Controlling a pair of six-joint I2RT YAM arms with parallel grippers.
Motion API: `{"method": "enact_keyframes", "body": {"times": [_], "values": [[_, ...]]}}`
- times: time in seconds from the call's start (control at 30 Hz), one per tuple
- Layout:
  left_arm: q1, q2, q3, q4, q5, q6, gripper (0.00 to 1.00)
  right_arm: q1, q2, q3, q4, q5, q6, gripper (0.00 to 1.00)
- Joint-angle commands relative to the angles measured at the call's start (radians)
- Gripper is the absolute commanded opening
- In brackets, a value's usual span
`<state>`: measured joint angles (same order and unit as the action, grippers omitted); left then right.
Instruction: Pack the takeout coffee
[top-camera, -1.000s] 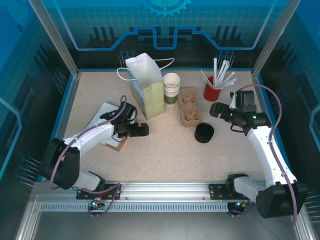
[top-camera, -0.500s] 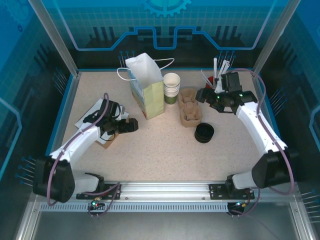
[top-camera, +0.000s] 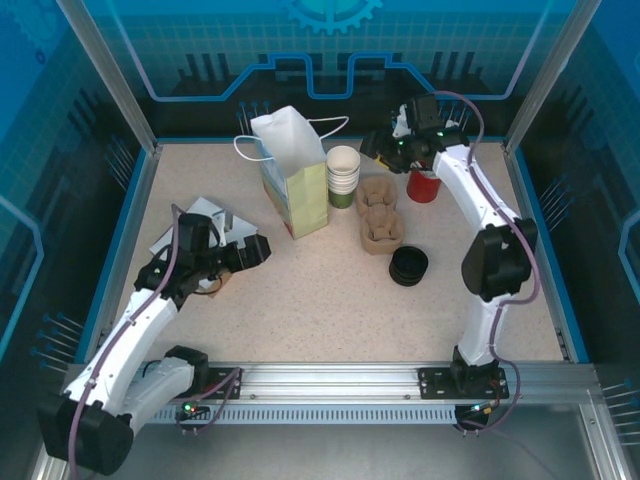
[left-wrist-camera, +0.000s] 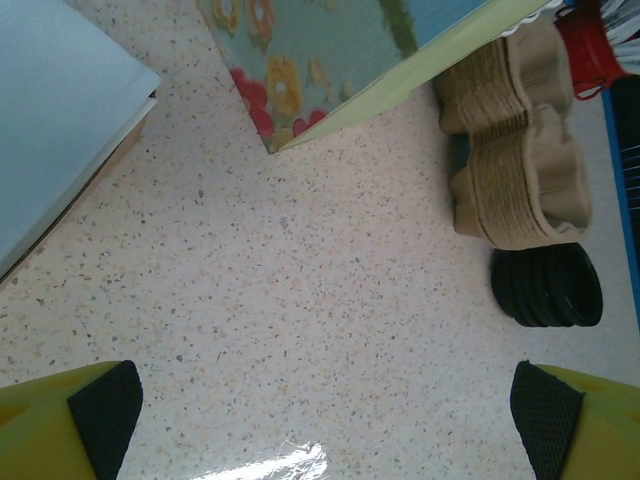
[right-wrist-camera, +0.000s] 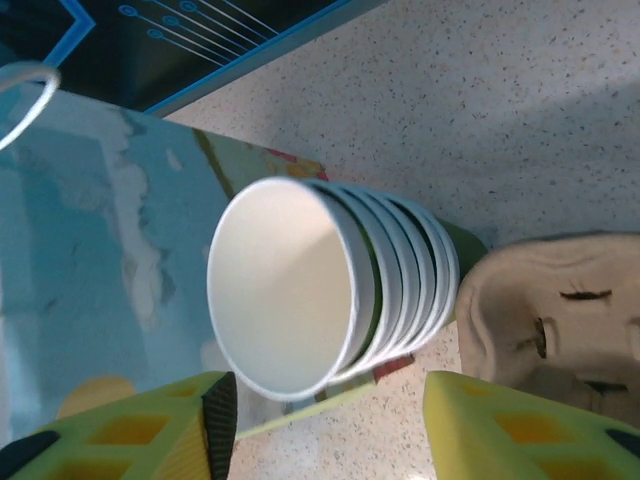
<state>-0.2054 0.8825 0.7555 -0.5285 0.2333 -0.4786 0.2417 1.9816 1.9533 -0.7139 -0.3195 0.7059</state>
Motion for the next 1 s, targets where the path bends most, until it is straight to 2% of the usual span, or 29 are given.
{"method": "enact_keyframes", "body": {"times": [0.0,0.17,0.43,0.63,0.97], "values": [[0.004,-0.035,-0.015,-0.032,0.002,-0.034,0.99,0.015,0.077,0.120,-0.104,-0.021,-0.011,0.51],[0.004,-0.060,-0.024,-0.048,-0.016,-0.032,0.99,0.027,0.158,0.223,-0.169,-0.027,-0.034,0.46],[0.004,-0.058,-0.025,-0.048,-0.023,-0.031,0.99,0.035,0.213,0.280,-0.206,-0.036,-0.049,0.26],[0.004,-0.058,-0.027,-0.046,-0.025,-0.033,0.99,0.037,0.244,0.330,-0.247,-0.033,-0.065,0.16],[0.004,-0.056,-0.018,-0.042,-0.028,-0.031,0.99,0.036,0.241,0.352,-0.277,-0.034,-0.079,0.08]]}}
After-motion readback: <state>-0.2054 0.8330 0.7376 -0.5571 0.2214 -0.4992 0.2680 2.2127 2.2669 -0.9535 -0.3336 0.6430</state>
